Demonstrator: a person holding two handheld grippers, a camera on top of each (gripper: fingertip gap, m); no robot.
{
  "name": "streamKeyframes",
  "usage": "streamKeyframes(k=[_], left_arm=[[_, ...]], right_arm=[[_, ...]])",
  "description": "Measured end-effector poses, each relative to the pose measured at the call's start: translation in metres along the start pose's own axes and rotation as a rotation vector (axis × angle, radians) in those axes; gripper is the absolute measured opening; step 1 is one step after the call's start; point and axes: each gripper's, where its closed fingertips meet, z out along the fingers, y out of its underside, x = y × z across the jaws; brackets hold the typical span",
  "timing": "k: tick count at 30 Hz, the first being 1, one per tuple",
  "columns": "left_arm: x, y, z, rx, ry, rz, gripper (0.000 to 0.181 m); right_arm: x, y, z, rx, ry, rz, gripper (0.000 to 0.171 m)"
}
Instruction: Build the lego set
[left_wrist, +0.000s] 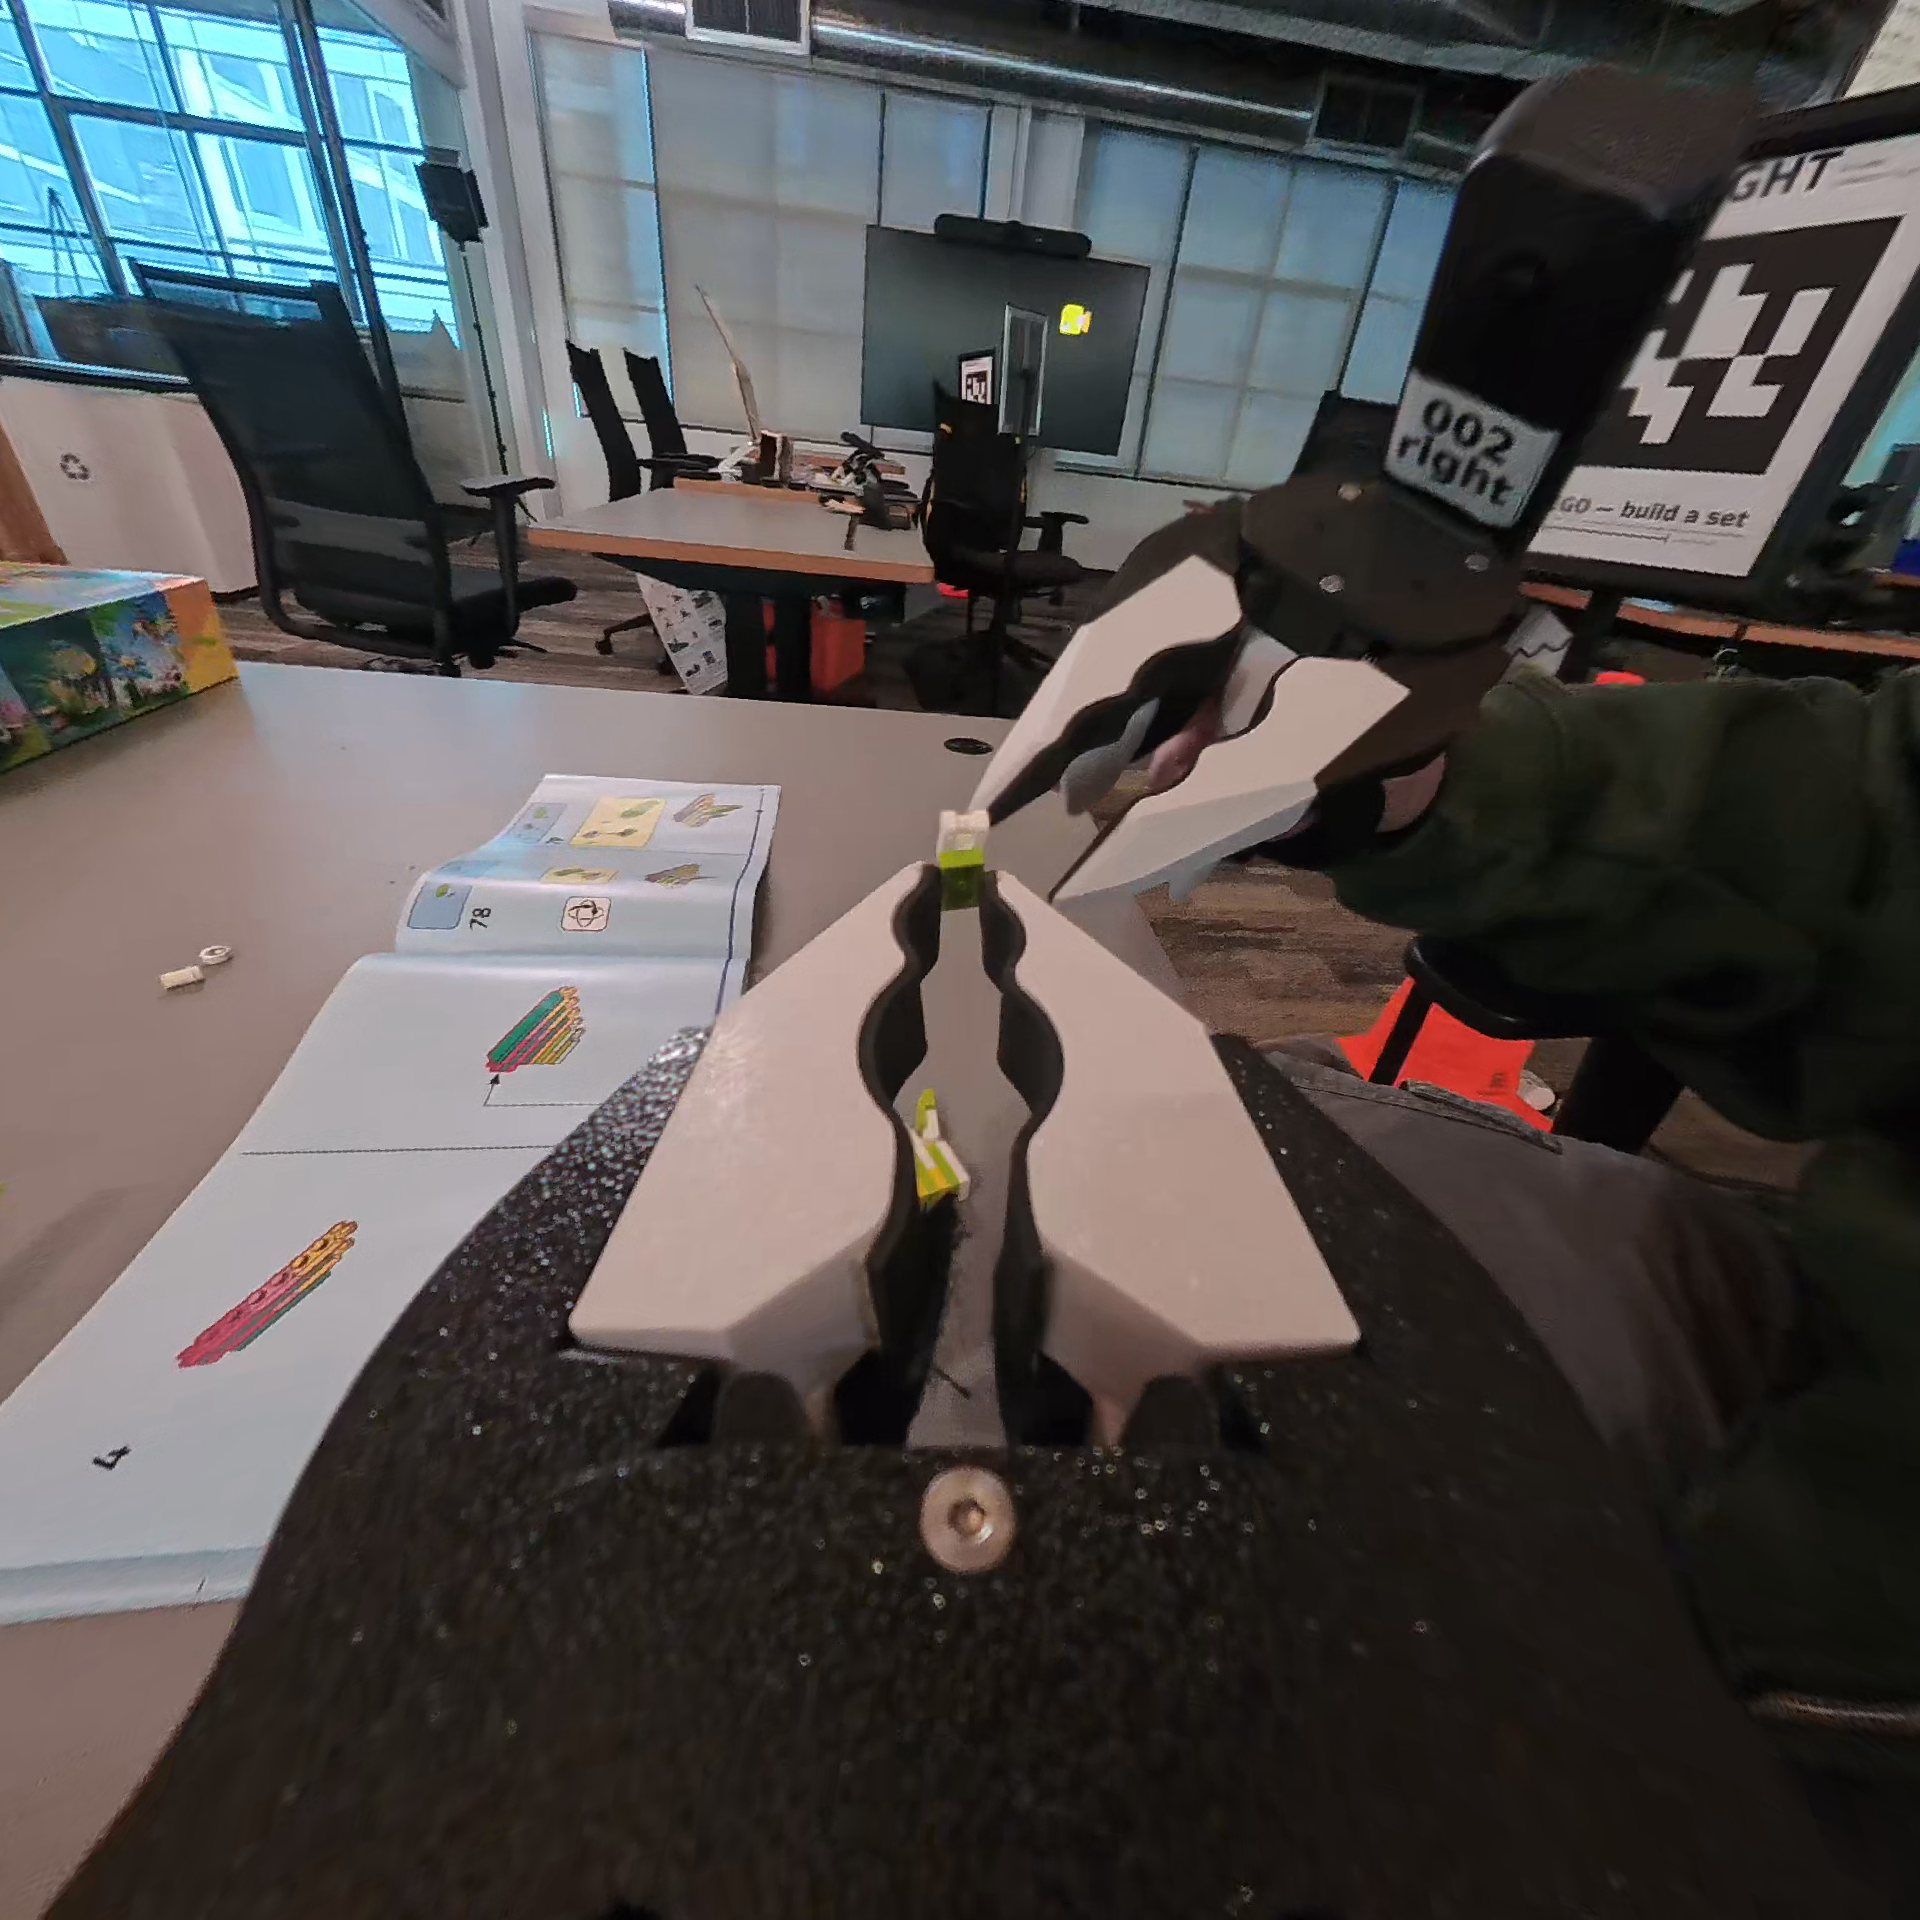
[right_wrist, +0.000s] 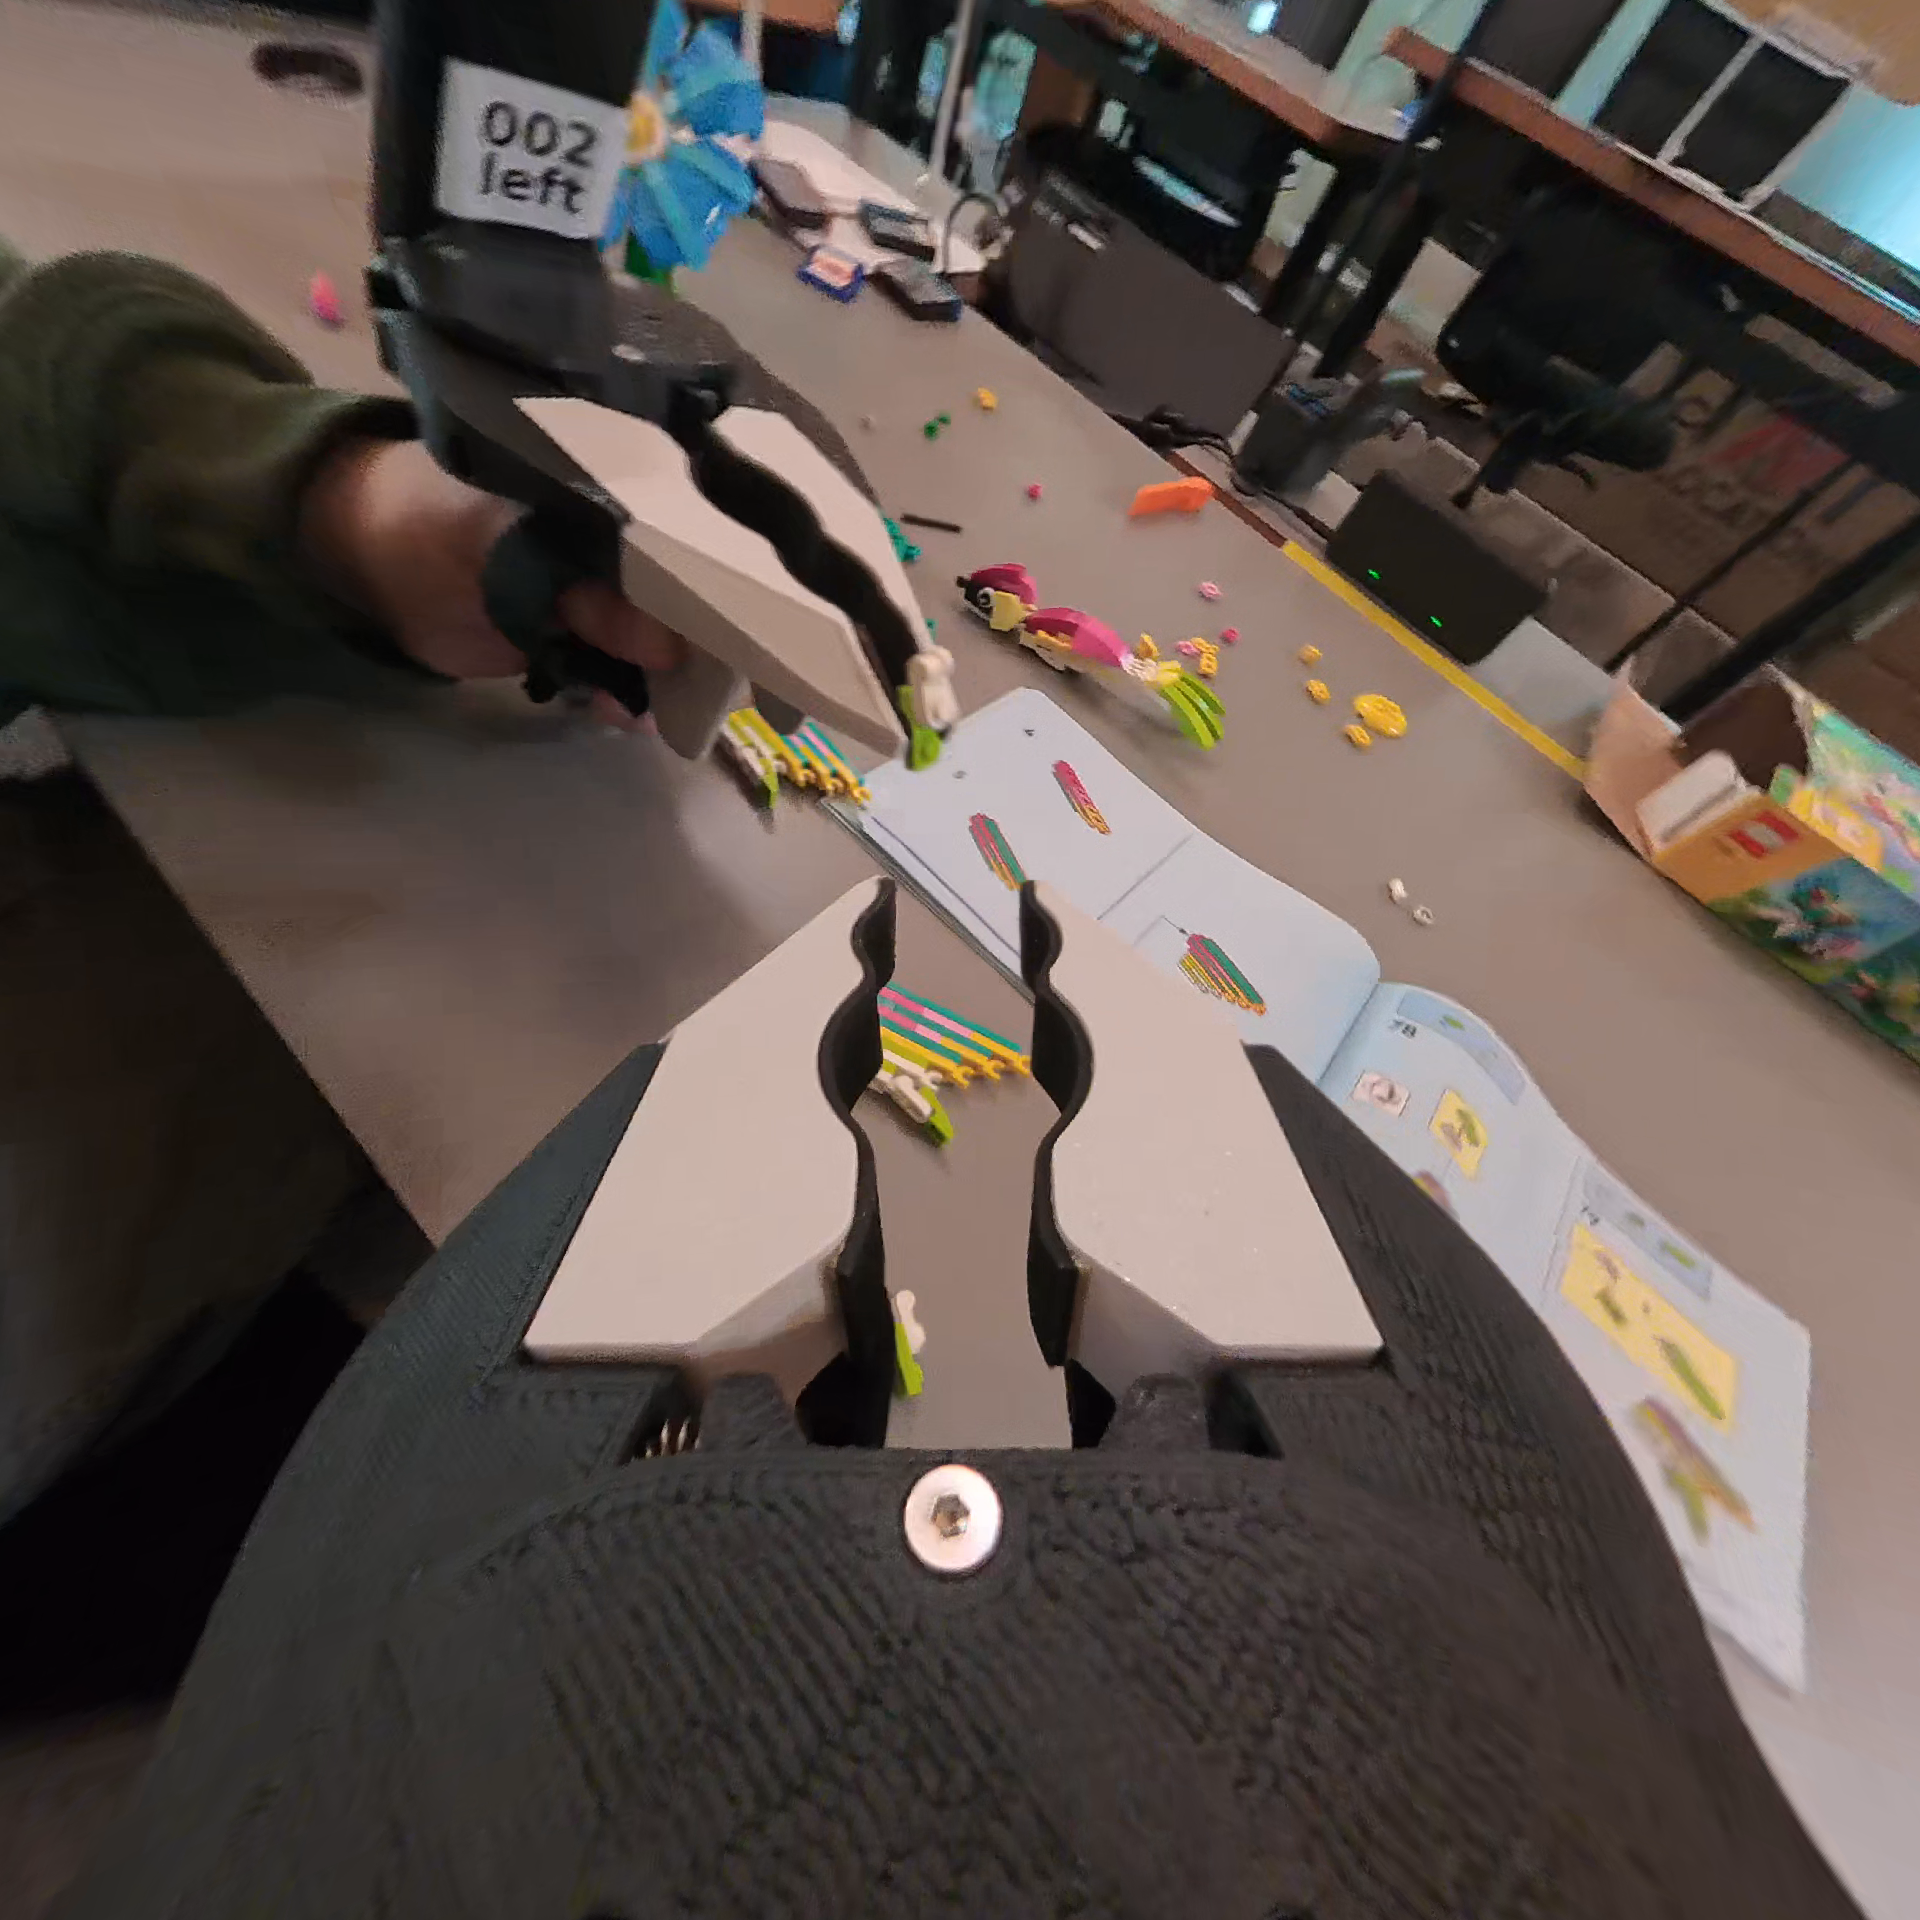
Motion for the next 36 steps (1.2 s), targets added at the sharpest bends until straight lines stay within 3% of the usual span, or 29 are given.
streamKeyframes(k=[1,9,17,28,36], left_arm=[[0.001,-0.001,0.000,0.007,0.003,0.000,0.005],[0.036,-0.022,-0.003,0.172,0.277,-0.168,0.005],[0.054,-0.031,-0.008,0.237,0.380,-0.150,0.005],[0.055,-0.032,-0.009,0.257,0.334,-0.019,0.005],[0.068,-0.011,-0.001,0.122,0.386,0.033,0.005]], right_arm=[[0.002,0.004,0.000,0.016,0.004,0.041,0.025],[-0.026,-0.039,-0.012,0.334,-0.251,0.330,0.018],[-0.034,-0.054,-0.022,0.431,-0.428,0.510,0.010],[-0.038,-0.053,-0.022,0.430,-0.468,0.549,0.015],[-0.050,-0.049,-0.024,0.361,-0.427,0.304,0.011]])
